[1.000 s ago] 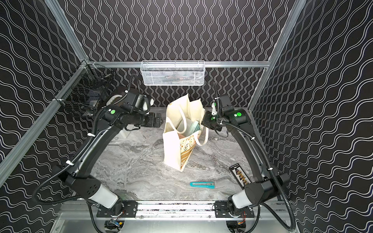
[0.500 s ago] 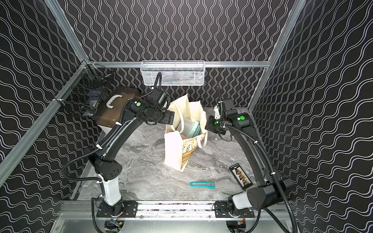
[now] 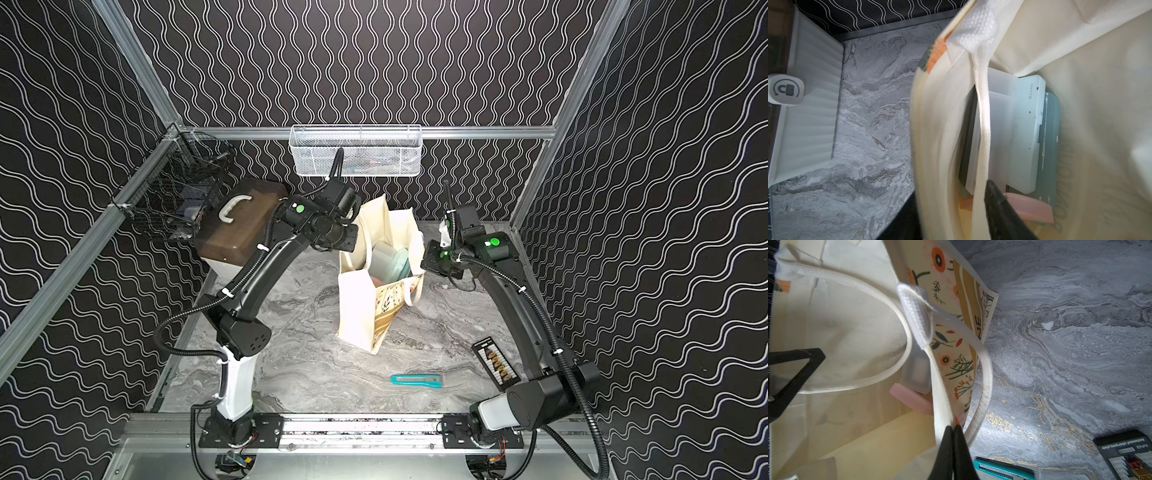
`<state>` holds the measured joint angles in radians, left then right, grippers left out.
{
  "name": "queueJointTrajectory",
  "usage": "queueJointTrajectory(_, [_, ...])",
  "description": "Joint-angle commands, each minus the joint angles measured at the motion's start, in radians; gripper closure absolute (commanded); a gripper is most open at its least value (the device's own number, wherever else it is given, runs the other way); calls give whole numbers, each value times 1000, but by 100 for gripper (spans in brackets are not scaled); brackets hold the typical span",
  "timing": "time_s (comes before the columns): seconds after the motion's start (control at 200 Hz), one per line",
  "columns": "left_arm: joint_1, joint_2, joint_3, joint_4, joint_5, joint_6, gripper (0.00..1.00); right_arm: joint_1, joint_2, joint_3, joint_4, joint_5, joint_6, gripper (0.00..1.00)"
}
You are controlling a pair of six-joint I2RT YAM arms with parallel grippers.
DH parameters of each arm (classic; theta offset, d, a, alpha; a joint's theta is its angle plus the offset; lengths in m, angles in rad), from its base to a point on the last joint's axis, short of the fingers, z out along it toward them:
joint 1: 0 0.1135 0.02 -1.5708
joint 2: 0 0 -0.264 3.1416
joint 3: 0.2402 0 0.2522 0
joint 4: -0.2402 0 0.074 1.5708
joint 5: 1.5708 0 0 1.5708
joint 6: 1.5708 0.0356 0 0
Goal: Take out the pencil case from the canvas bag
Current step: Pick up the canvas bag from the center of the board.
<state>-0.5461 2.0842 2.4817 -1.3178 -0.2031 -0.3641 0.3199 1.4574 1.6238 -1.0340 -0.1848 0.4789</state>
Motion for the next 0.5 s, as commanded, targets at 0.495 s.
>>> queueJointTrajectory(0.495, [86, -73, 39, 102, 32, 69, 100, 8, -66, -175, 331, -278, 216, 100])
